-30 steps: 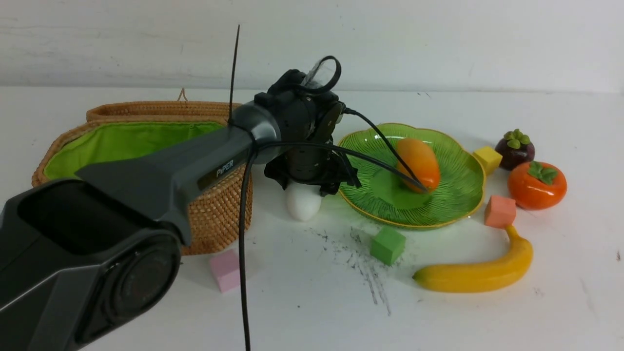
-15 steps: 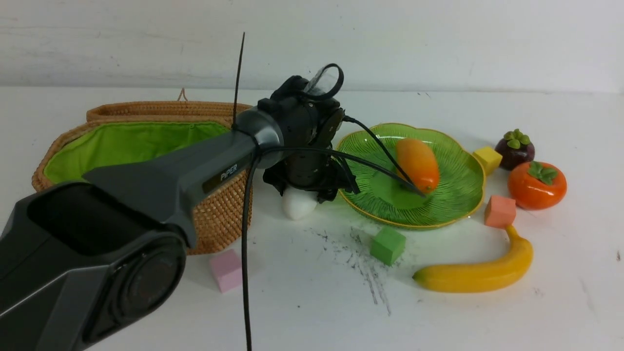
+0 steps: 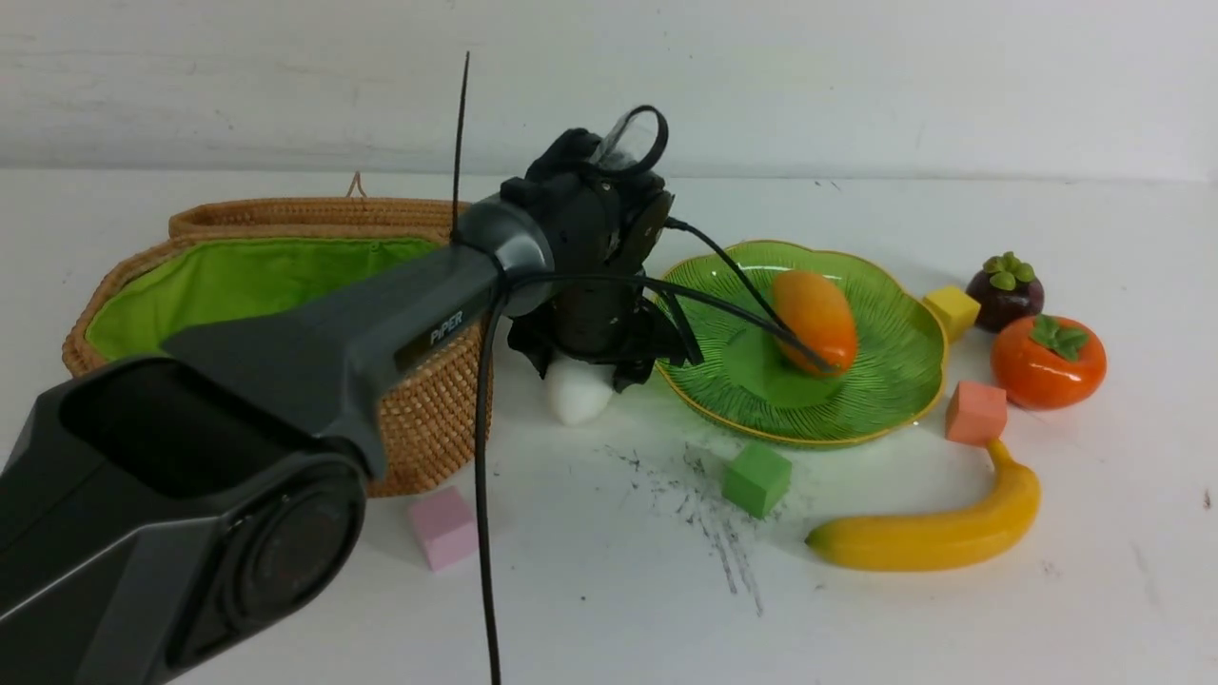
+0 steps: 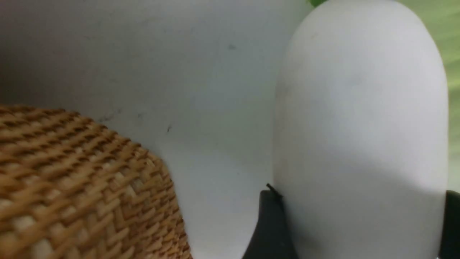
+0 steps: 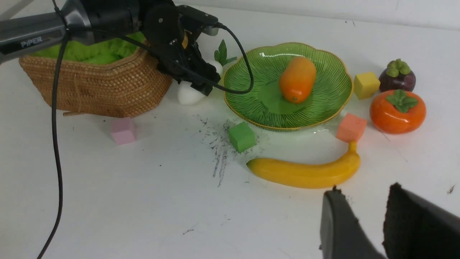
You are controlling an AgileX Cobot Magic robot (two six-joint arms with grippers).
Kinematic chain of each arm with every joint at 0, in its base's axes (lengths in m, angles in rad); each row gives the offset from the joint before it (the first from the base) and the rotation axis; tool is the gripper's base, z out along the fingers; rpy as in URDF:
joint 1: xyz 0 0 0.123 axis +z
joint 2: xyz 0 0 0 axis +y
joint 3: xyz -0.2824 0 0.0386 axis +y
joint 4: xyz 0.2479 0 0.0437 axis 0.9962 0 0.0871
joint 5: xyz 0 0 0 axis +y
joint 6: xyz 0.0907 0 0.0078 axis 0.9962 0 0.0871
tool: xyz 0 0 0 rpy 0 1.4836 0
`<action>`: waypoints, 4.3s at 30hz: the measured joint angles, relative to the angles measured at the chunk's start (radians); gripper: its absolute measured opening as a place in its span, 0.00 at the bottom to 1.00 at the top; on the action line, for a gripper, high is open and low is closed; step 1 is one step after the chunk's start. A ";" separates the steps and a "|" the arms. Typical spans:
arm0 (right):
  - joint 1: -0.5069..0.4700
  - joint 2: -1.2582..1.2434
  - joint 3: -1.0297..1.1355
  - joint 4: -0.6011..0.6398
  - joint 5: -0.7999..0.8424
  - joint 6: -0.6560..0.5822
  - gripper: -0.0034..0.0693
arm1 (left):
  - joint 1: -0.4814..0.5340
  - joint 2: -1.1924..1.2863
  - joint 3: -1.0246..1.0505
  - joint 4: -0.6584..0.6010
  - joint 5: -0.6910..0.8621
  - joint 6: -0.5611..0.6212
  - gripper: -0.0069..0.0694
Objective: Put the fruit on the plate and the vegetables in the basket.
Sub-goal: Take a daikon with your left arm and place it on the basket on the left, then use the right arm to grab a banana and put it into the right plate
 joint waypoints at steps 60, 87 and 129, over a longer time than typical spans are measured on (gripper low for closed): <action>0.000 0.000 0.000 0.225 -0.105 -0.185 0.34 | 0.427 -0.720 0.583 -0.270 -0.004 1.239 0.94; -0.101 0.699 0.000 0.057 -0.084 -0.033 0.36 | 0.155 -1.714 1.324 -0.497 -0.045 0.636 0.07; -0.457 1.501 -0.147 0.249 -0.413 0.154 0.49 | 0.155 -1.904 1.508 -0.688 -0.037 0.812 0.07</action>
